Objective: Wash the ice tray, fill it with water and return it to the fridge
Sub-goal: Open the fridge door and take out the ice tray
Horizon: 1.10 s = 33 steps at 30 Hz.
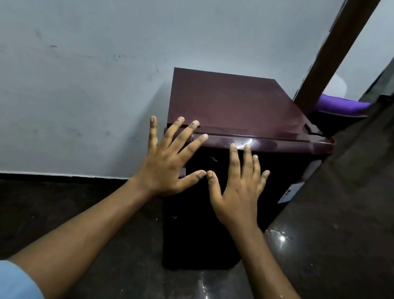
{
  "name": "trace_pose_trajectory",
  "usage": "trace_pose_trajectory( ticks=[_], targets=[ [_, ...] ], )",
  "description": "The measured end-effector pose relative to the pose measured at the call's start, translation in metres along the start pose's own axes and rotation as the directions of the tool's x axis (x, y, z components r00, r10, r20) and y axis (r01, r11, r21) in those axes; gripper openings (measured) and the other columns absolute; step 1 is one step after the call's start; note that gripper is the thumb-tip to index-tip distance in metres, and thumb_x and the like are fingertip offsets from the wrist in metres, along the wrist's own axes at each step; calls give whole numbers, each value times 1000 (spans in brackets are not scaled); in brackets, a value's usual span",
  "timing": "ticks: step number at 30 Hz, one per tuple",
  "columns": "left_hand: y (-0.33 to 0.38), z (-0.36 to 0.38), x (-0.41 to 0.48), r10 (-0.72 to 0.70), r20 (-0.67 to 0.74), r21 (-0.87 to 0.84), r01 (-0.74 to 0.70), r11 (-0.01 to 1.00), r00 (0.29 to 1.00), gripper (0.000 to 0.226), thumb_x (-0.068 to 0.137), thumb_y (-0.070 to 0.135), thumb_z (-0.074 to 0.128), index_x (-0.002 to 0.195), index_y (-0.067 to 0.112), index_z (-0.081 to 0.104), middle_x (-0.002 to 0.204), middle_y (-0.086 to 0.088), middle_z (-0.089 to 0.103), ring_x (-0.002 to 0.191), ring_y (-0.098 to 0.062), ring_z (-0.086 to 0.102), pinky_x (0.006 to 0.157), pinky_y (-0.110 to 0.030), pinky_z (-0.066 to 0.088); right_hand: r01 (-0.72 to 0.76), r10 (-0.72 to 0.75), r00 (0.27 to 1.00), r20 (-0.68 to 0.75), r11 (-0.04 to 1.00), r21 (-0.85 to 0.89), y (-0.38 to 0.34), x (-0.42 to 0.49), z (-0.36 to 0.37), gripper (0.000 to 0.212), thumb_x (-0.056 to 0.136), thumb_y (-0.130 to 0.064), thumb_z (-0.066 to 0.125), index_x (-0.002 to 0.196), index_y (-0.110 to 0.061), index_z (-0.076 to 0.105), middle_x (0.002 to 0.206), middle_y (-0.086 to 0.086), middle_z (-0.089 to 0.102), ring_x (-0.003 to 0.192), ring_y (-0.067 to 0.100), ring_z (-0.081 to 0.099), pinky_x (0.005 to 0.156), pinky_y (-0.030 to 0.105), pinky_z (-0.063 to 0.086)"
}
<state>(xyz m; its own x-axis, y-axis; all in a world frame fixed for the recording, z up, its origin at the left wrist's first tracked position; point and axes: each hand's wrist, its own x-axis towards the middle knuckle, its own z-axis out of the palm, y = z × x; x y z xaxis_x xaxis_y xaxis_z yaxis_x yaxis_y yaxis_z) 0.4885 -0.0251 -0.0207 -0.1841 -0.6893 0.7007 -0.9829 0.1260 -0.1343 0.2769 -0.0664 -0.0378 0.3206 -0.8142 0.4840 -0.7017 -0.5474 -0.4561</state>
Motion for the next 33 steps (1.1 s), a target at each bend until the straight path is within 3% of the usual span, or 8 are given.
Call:
trace_pose_trajectory(
  ticks=[3, 6, 11, 15, 20, 25, 29, 33],
  targets=[
    [-37, 7, 2, 40, -11, -52, -40, 998, 999, 73, 101, 66, 45, 152, 15, 58, 166, -12, 44, 157, -36, 35, 114, -86, 9, -66, 68, 998, -1, 970, 233, -22, 3, 35, 73, 98, -56, 50, 161, -27, 28, 167, 0, 29, 155, 24, 25, 127, 56, 21],
    [-61, 12, 9, 88, -17, -86, -89, 992, 996, 67, 102, 61, 46, 144, 12, 65, 162, -11, 49, 155, -35, 39, 114, -86, 9, -166, 187, 982, 5, 858, 486, -32, -1, 62, 48, 97, -50, 58, 140, -29, 47, 139, -9, 50, 133, 7, 46, 111, 42, 46],
    [-119, 36, 31, 189, 3, -331, -177, 927, 982, 56, 100, 49, 55, 129, 4, 73, 149, -16, 62, 144, -37, 54, 120, -75, 25, -336, 444, 895, 42, 610, 718, -56, 10, 114, 30, 94, -53, 60, 118, -37, 54, 118, -7, 60, 112, 6, 61, 94, 26, 52],
    [-153, 57, 44, 276, 24, -466, -234, 853, 961, 53, 100, 45, 57, 128, 3, 73, 145, -16, 65, 139, -34, 59, 118, -59, 41, -375, 573, 819, 6, 528, 762, -64, 16, 139, 27, 92, -58, 56, 111, -40, 56, 110, -12, 63, 100, -5, 62, 82, 9, 47],
    [-178, 84, 62, 418, 141, -518, -293, 804, 897, 66, 103, 55, 50, 147, 7, 59, 156, -10, 57, 148, -29, 50, 123, -52, 37, -459, 659, 751, 45, 473, 752, -59, 17, 163, 28, 101, -52, 50, 97, -28, 64, 91, -9, 68, 86, 5, 63, 77, 20, 50],
    [-201, 113, 83, 604, 117, -553, -453, 699, 789, 77, 104, 63, 44, 156, 7, 49, 166, -12, 44, 155, -29, 40, 127, -48, 33, -475, 747, 664, -11, 434, 766, -57, 23, 180, 46, 104, -46, 48, 83, -7, 61, 69, -10, 60, 65, -1, 54, 62, 13, 45],
    [-214, 134, 98, 705, 81, -554, -556, 619, 705, 88, 100, 68, 50, 160, 5, 41, 170, -13, 36, 158, -29, 34, 129, -50, 30, -491, 763, 646, 11, 405, 771, -55, 23, 193, 46, 111, -37, 45, 72, -19, 62, 68, -6, 61, 65, 4, 57, 62, 18, 47],
    [-215, 151, 103, 738, 80, -607, -555, 569, 670, 99, 97, 79, 43, 162, 5, 37, 171, -13, 33, 160, -30, 29, 129, -54, 27, -477, 787, 617, -12, 386, 790, -55, 29, 199, 53, 103, -52, 46, 61, -23, 59, 59, -8, 59, 57, 4, 54, 54, 19, 45]
  ],
)
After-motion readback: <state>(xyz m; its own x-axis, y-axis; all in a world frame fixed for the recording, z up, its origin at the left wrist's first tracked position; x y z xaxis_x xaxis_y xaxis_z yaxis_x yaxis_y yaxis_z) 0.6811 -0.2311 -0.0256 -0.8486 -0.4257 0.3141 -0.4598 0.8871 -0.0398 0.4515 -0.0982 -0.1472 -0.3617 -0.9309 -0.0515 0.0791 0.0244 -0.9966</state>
